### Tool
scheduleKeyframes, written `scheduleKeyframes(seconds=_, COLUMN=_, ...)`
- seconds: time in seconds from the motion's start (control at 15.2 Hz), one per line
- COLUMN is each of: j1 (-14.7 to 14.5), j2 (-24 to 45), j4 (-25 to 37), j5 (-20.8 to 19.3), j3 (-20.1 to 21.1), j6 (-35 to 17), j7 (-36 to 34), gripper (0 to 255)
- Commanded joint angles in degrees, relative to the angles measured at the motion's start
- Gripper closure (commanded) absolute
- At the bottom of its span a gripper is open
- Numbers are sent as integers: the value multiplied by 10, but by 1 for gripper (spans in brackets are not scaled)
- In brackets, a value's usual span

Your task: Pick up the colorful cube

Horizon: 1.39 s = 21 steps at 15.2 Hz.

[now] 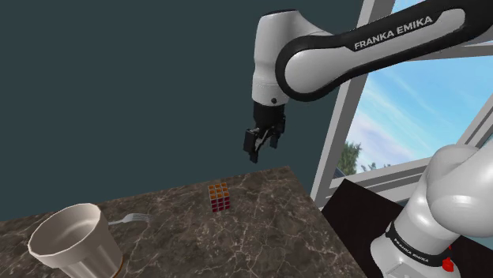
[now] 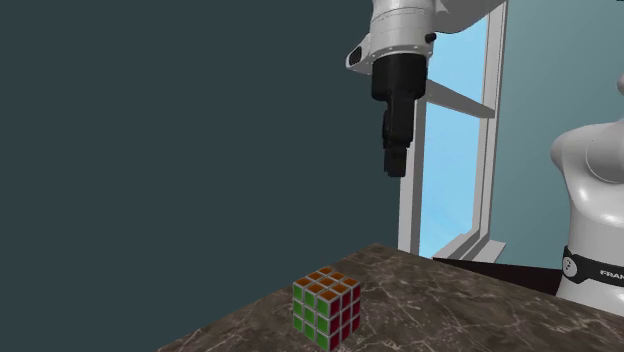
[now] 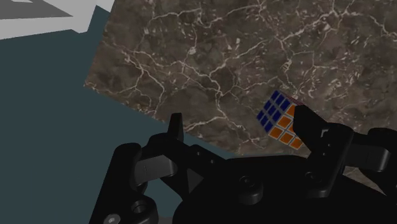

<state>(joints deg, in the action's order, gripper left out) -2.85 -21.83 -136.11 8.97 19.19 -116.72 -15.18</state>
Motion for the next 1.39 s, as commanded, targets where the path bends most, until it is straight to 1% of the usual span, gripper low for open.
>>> scheduleKeyframes(seconds=0.0, j1=-2, j2=40, j4=12, j5=-6, j3=23, j6=-26, j7=-32, gripper=0)
scheduleKeyframes(seconds=0.33, j1=-2, j2=150, j4=58, j5=-46, j3=67, j6=-79, j7=-111, gripper=0)
scheduleKeyframes(seconds=0.53, j1=-8, j2=222, j4=94, j5=-84, j3=84, j6=-102, j7=-164, gripper=0)
scheduleKeyframes(seconds=0.73, j1=-22, j2=295, j4=137, j5=-128, j3=90, j6=-118, j7=-217, gripper=0)
scheduleKeyframes(seconds=1.19, j1=-28, j2=330, j4=120, j5=-152, j3=83, j6=-166, j7=-233, gripper=0)
scheduleKeyframes(seconds=1.32, j1=-29, j2=334, j4=118, j5=-155, j3=83, j6=-170, j7=-235, gripper=0)
